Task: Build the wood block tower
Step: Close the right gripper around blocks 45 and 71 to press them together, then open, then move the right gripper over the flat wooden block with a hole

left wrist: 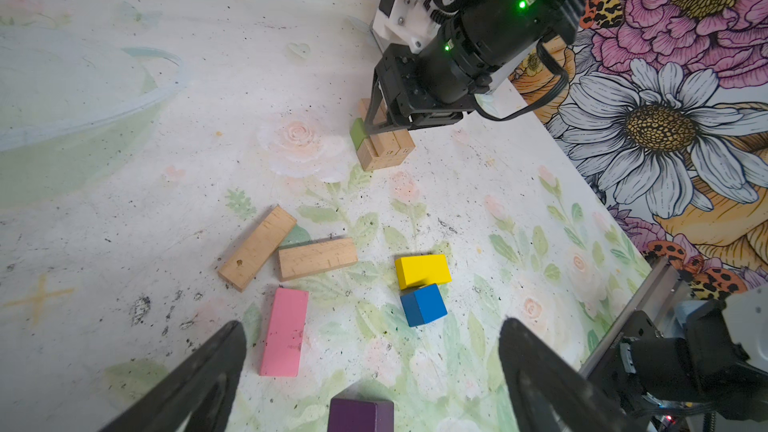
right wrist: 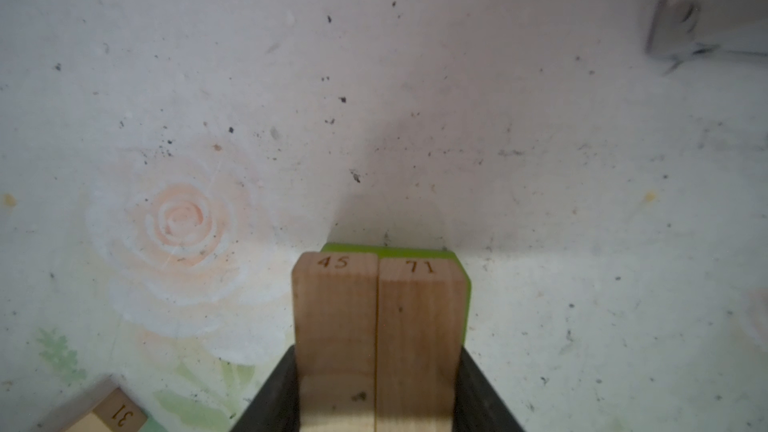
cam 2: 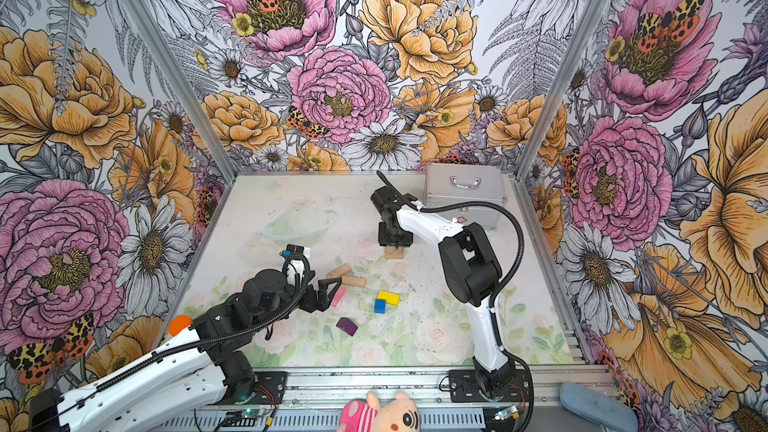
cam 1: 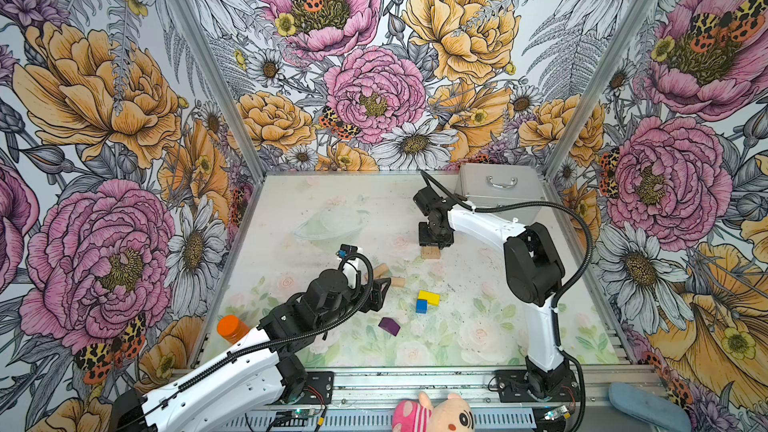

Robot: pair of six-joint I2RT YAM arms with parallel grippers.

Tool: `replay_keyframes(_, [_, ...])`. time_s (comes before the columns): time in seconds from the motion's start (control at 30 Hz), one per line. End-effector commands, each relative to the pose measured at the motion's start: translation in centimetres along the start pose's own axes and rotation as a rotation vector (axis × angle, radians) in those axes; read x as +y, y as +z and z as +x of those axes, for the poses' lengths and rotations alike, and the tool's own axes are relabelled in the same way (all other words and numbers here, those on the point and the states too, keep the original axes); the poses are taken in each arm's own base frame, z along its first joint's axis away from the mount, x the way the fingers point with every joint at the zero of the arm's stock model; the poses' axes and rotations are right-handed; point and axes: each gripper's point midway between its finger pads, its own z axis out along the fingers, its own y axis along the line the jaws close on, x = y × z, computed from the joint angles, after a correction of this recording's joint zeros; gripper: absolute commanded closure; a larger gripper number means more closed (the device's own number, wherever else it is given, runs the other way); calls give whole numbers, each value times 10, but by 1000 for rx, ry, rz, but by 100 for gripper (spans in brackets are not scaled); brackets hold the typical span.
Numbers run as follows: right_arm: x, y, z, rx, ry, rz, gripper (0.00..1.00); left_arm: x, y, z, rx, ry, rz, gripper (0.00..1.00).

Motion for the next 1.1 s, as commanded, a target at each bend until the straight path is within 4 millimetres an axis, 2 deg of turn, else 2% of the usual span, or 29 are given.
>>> replay_keyframes(0.0, [2, 1, -2, -3, 5, 10, 53, 5, -1, 2, -1, 4, -11, 4])
replay_keyframes(0.3, [-1, 0, 0, -1, 9, 19, 52, 4, -1, 1, -5, 6, -8, 4])
replay_keyframes(0.47, [2, -4, 0, -10, 4, 15, 39, 3, -2, 0, -5, 4, -5, 4])
replay_keyframes(0.77, [0, -32, -4, -64, 3, 1, 35, 5, -4, 1, -9, -4, -11, 4])
replay_keyframes(1.07, [1, -71, 9, -129, -46, -21, 31, 13, -12, 3, -2, -67, -49, 4])
